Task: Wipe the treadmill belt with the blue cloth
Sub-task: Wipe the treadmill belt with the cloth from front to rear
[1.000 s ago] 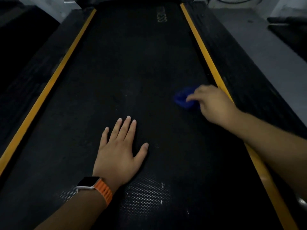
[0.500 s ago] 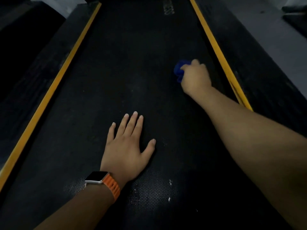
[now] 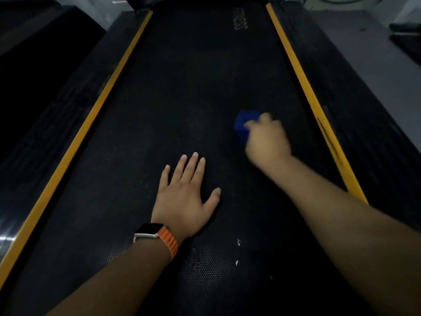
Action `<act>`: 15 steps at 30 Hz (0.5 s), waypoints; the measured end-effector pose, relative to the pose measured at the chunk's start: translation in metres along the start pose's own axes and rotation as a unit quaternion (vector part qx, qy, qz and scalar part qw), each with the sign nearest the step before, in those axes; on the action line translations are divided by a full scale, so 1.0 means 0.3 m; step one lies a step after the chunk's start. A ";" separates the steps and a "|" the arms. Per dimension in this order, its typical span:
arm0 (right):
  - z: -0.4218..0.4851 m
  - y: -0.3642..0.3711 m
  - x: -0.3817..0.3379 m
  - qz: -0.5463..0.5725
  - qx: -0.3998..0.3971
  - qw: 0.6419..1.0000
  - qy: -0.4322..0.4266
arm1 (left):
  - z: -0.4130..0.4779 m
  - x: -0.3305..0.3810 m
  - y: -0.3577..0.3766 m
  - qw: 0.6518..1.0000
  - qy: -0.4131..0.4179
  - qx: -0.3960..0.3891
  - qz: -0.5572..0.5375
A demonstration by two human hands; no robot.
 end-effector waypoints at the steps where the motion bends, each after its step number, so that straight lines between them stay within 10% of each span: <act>1: -0.064 0.033 -0.075 0.021 -0.035 0.997 -0.066 | 0.000 0.000 0.000 1.000 -0.001 -0.001 0.002; 4: -0.139 0.000 -0.045 0.024 -0.077 0.985 -0.153 | 0.000 -0.001 0.002 1.000 0.001 -0.004 -0.001; 10: -0.112 -0.142 0.208 -0.033 0.056 0.988 0.142 | -0.005 -0.004 -0.006 0.999 0.017 -0.017 -0.021; 15: -0.206 0.071 -0.293 -0.002 -0.083 0.994 -0.067 | 0.007 -0.085 -0.004 0.998 0.070 0.003 0.001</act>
Point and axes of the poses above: each hand's wrist, its own z-axis towards the middle knuckle, its own y-axis out of the palm, x = y × z, the point moved 6 cm from there along z, towards the middle knuckle, and after that the axes turned 15 degrees about z, right-handed, at the moved point
